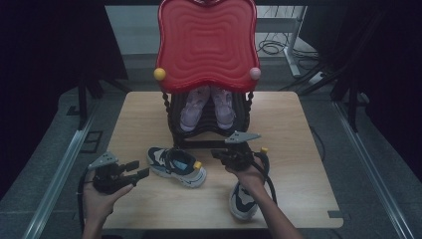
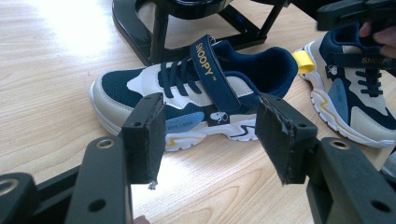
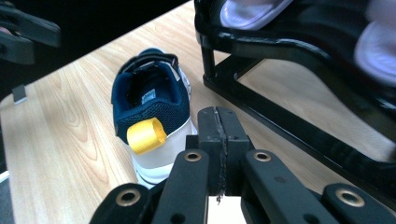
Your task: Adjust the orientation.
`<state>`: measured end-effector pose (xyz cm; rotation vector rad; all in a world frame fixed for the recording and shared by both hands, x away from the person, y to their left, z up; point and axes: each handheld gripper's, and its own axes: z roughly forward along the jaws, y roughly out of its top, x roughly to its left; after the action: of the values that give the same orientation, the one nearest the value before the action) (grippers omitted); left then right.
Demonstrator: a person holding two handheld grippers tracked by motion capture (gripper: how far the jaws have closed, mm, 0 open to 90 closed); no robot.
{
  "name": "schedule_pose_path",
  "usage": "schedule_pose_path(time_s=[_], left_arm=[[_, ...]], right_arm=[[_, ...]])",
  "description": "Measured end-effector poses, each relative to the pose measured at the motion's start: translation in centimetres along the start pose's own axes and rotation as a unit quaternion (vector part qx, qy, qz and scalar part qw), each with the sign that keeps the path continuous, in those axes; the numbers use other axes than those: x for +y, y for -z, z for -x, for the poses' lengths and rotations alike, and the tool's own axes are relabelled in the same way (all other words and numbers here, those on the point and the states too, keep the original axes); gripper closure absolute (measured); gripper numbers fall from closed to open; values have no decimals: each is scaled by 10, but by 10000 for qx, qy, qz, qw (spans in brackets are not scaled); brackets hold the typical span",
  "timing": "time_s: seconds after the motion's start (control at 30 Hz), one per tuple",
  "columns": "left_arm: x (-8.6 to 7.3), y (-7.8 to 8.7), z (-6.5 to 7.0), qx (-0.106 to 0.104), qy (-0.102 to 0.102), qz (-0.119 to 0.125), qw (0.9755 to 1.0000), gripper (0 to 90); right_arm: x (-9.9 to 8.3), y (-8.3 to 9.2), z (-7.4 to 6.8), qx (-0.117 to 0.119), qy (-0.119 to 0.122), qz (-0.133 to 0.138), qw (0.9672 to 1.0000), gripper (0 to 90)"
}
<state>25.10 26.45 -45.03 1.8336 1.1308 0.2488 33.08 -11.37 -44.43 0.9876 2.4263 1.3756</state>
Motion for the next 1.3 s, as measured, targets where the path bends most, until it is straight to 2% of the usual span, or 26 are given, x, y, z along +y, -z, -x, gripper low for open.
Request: schedule_pose_path(time_s=[0.13, 0.2, 0.27, 0.33, 0.5, 0.77, 1.3], left_arm=[[-1, 0, 0, 6, -1, -10, 10000, 430], [0, 2, 1, 95, -24, 185, 9998, 438], [0, 5, 1, 97, -6, 337, 9994, 440], [0, 8, 1, 117, 11, 414, 9991, 440], [0, 8, -1, 109, 43, 379, 9992, 437], [-1, 6, -1, 77, 51, 307, 9995, 435], [-2, 5, -2, 69, 73, 233, 9997, 430]], right_arm=[[1, -18, -4, 24, 66, -153, 9999, 899], [1, -26, -7, 43, 113, -228, 9997, 899], [1, -32, -9, 47, 136, -325, 9994, 898], [1, -38, -13, -1, 207, -419, 9989, 898], [-1, -47, -20, -36, 357, -578, 9977, 898], [-1, -54, -27, 31, 475, -644, 9968, 899], [-6, -53, -47, 427, 566, -691, 9951, 899]])
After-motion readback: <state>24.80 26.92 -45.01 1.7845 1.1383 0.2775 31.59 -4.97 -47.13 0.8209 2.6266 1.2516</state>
